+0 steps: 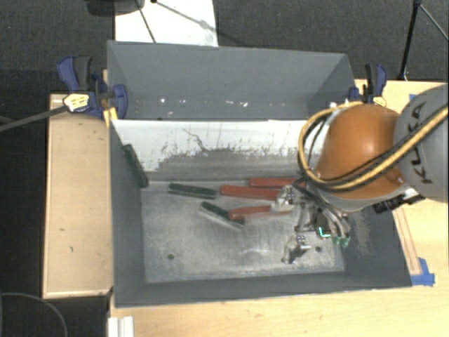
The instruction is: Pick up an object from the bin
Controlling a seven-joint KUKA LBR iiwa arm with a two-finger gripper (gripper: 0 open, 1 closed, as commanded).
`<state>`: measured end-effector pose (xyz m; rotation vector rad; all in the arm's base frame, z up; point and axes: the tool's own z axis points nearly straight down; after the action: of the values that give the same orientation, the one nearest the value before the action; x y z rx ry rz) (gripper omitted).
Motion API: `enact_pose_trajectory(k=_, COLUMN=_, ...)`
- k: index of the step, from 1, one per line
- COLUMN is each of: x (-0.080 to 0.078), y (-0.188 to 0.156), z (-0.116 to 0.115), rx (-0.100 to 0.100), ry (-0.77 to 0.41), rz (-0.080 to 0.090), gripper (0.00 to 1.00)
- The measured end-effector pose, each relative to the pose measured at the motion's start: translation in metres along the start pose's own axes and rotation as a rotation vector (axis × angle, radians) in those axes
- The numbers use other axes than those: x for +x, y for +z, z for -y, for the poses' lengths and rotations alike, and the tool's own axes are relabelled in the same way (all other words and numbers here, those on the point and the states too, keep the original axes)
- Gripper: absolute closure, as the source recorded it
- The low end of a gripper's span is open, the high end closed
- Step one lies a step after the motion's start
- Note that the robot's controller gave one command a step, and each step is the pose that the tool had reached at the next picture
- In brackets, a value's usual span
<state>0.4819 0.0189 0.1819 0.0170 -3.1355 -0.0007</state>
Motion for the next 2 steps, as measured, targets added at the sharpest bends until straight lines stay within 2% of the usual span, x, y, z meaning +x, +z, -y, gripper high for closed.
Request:
enact_pose_trajectory(k=1, x=-0.002, y=-0.004, z=0.000, rx=0.000, ry=0.001, rz=0.008, gripper=0.00)
enact_pose_trajectory(k=2, x=-0.021, y=0.038, z=-0.017, rx=0.000, ry=0.025, rz=0.017, gripper=0.00)
